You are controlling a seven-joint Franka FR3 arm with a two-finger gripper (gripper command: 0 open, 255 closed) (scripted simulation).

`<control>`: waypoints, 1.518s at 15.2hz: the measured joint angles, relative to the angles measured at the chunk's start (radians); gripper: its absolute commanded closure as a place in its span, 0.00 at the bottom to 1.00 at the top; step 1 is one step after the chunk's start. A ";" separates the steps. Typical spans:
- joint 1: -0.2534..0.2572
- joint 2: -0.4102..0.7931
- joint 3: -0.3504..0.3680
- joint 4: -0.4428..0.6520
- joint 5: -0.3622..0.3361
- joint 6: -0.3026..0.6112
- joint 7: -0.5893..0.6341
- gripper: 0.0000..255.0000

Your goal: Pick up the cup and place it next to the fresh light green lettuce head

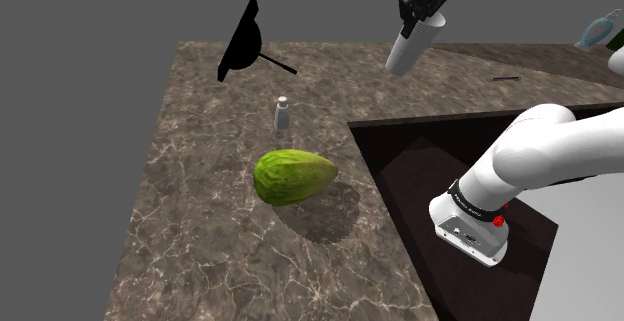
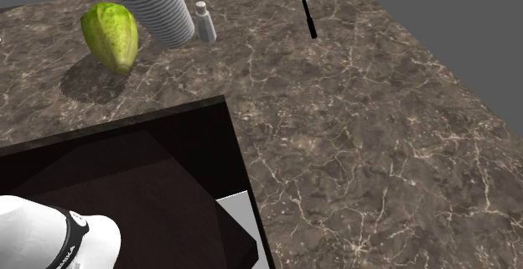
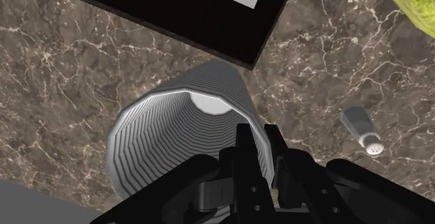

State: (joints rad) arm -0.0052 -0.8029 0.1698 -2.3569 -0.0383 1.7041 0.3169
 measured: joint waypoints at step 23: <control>0.088 0.093 0.546 0.242 0.268 -0.126 0.552 1.00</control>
State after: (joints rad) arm 0.0826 -0.7097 0.7153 -2.1152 0.2300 1.5782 0.8689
